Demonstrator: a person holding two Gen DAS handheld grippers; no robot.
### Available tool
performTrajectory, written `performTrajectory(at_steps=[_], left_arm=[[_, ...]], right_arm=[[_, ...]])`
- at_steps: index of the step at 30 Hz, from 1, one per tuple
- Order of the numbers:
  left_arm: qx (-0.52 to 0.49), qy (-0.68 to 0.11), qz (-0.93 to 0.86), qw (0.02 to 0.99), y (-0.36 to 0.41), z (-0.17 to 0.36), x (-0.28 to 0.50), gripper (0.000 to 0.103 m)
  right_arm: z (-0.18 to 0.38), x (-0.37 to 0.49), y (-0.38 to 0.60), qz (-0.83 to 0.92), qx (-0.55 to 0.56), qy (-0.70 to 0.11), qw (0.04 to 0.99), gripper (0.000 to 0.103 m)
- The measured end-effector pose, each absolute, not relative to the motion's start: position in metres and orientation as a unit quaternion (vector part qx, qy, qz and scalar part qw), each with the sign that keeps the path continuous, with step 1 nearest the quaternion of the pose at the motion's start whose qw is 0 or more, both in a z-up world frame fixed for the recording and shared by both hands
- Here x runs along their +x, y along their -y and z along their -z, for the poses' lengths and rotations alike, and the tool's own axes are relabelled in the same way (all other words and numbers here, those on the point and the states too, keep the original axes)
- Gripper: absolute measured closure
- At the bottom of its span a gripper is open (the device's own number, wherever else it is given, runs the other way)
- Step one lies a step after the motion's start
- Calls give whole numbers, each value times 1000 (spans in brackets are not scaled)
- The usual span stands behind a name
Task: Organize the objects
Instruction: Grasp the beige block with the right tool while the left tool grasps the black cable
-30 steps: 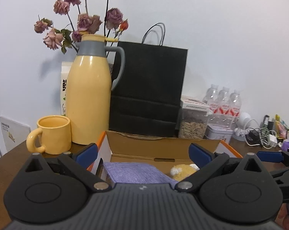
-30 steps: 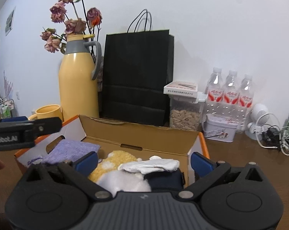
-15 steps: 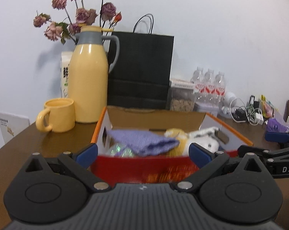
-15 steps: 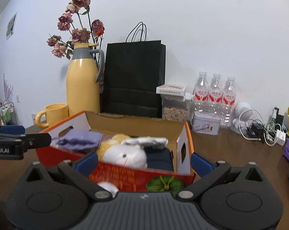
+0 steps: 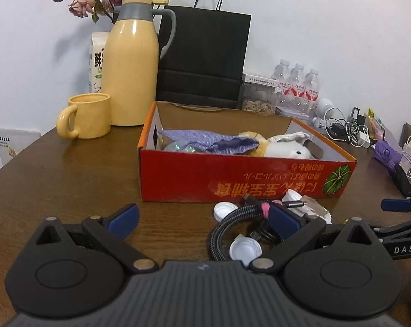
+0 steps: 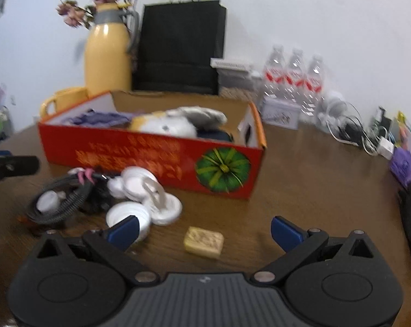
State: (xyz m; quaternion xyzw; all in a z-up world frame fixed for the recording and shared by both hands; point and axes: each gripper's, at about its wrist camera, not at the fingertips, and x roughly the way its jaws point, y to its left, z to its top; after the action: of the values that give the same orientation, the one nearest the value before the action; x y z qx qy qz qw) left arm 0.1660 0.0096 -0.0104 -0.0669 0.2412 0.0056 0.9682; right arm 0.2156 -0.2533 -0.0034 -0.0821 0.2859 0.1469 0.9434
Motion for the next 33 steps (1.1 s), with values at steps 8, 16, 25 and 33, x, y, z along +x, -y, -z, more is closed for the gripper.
performTrajectory(at_steps=[8, 16, 25, 33], left_arm=[[-76, -248, -4, 966, -12, 15, 162, 0], [-69, -252, -9, 965, -8, 16, 162, 0], [-66, -274, 12, 959, -1, 14, 168, 0], [-55, -335, 87, 937, 22, 10, 191, 0]], right_arm=[[17, 226, 257, -156, -58, -321, 932, 46], [16, 221, 255, -167, -62, -308, 935, 73], [11, 217, 256, -163, -61, -283, 943, 73], [10, 214, 257, -164, -58, -273, 946, 73]])
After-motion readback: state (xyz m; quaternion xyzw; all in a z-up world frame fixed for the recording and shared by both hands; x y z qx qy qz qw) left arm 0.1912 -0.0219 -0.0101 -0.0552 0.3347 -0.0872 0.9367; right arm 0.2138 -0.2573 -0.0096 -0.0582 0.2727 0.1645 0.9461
